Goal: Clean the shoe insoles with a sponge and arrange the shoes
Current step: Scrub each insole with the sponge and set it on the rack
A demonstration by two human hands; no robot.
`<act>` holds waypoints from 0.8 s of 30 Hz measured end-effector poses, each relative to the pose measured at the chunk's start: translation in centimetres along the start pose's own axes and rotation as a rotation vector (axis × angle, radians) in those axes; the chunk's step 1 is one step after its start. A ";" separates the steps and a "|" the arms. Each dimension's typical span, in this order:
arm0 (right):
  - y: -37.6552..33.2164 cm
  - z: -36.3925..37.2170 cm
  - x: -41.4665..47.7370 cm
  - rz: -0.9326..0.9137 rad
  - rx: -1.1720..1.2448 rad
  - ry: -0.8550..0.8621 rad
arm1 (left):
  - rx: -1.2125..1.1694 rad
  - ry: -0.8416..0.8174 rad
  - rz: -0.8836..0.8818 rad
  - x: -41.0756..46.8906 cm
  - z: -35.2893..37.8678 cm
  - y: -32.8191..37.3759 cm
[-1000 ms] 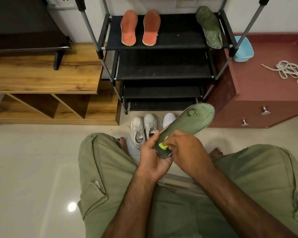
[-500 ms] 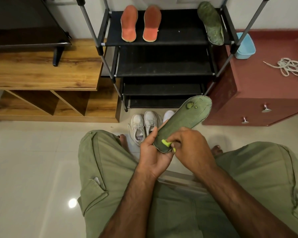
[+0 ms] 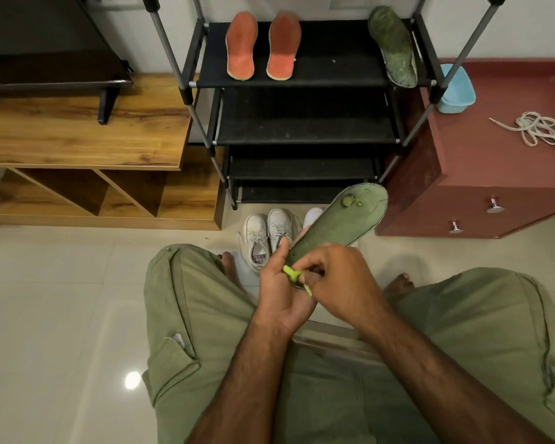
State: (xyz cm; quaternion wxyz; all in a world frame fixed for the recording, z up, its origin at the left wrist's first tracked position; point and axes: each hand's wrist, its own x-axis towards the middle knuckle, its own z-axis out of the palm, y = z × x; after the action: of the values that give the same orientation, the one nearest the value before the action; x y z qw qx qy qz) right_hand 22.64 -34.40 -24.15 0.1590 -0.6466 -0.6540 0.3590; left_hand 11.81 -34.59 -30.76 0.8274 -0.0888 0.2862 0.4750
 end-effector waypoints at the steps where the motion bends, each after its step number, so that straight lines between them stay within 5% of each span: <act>1: 0.0 -0.1 0.3 0.016 -0.017 0.047 | -0.008 -0.016 0.011 0.0 0.2 -0.1; 15: -0.2 0.2 -1.5 -0.011 0.105 -0.054 | 0.062 0.005 0.048 -1.5 1.8 0.3; 19: 1.4 -2.8 0.6 0.080 0.320 0.214 | 0.087 0.097 0.218 -0.8 4.6 0.5; 24: 0.7 -6.9 4.6 -0.013 0.591 0.314 | 0.449 0.098 0.423 0.9 9.8 1.1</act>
State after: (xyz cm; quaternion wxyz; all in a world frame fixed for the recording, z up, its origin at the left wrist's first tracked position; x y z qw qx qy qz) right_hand 27.28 -28.22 -20.98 0.4408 -0.6157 -0.4932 0.4281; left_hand 15.02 -29.28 -23.08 0.6943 0.1349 0.4355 0.5569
